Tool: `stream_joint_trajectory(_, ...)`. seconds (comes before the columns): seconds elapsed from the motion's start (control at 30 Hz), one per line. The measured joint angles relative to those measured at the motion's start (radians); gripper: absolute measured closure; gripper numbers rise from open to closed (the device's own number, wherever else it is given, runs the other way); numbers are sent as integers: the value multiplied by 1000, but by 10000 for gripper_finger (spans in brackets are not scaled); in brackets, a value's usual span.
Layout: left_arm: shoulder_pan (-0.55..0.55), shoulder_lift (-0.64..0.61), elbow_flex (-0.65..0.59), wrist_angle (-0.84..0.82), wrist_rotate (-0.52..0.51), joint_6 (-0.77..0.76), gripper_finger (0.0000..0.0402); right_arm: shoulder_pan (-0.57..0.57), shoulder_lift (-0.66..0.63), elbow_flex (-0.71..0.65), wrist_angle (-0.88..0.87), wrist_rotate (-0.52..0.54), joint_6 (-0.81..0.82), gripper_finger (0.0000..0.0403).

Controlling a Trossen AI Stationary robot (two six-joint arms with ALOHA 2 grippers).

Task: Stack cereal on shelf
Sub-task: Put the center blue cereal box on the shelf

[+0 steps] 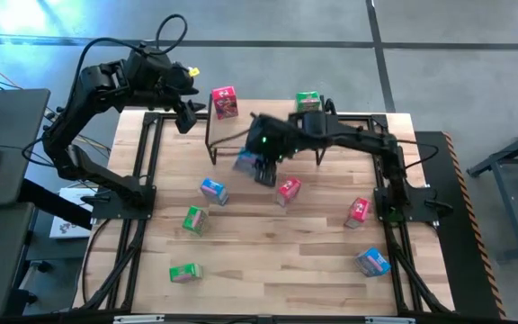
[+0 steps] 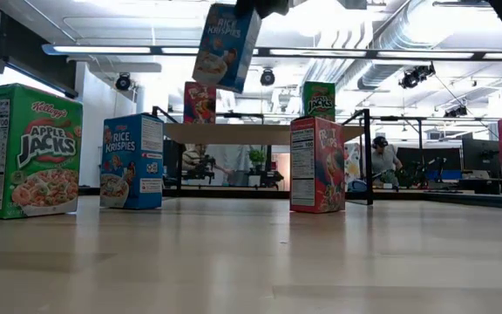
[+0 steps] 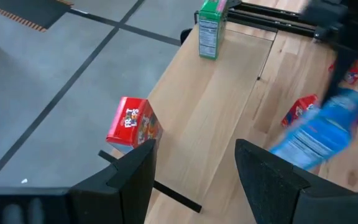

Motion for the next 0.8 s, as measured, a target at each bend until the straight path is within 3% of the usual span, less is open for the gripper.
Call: stream_joint_trajectory(0.8,-2,0,0,0,28,-10,192,-320,-19,5,-23,0,-706,236)
